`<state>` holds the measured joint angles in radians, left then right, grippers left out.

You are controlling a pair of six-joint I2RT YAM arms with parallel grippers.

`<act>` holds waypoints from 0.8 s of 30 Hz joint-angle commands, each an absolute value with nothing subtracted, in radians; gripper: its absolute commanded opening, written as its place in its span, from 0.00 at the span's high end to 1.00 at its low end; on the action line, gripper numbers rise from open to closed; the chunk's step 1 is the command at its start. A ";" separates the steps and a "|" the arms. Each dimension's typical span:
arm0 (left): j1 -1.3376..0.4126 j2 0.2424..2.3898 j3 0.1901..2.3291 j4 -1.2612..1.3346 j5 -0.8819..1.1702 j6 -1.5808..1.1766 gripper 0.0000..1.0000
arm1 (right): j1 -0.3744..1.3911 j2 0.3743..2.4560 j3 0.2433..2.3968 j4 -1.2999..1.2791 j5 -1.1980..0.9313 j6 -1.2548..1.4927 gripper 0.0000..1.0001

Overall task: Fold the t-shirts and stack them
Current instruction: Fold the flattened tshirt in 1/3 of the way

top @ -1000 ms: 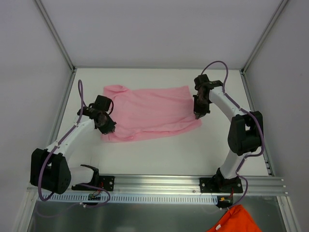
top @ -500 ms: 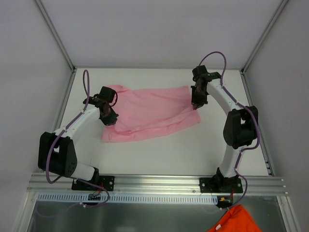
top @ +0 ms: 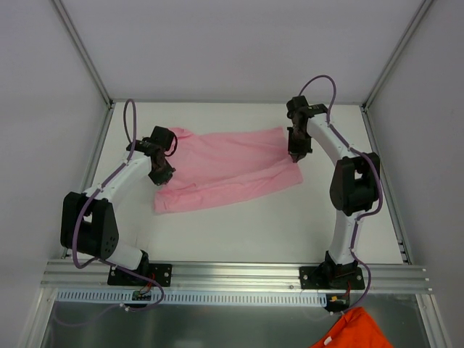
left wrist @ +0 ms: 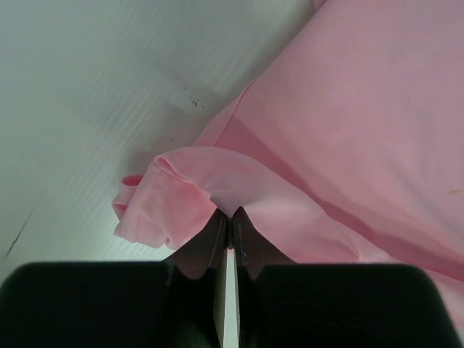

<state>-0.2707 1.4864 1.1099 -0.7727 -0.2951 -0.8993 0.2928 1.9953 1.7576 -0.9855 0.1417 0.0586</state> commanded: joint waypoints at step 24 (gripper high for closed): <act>-0.219 1.575 1.232 -0.792 -0.376 -0.858 1.00 | 0.276 2.031 1.805 -1.034 0.238 0.067 0.99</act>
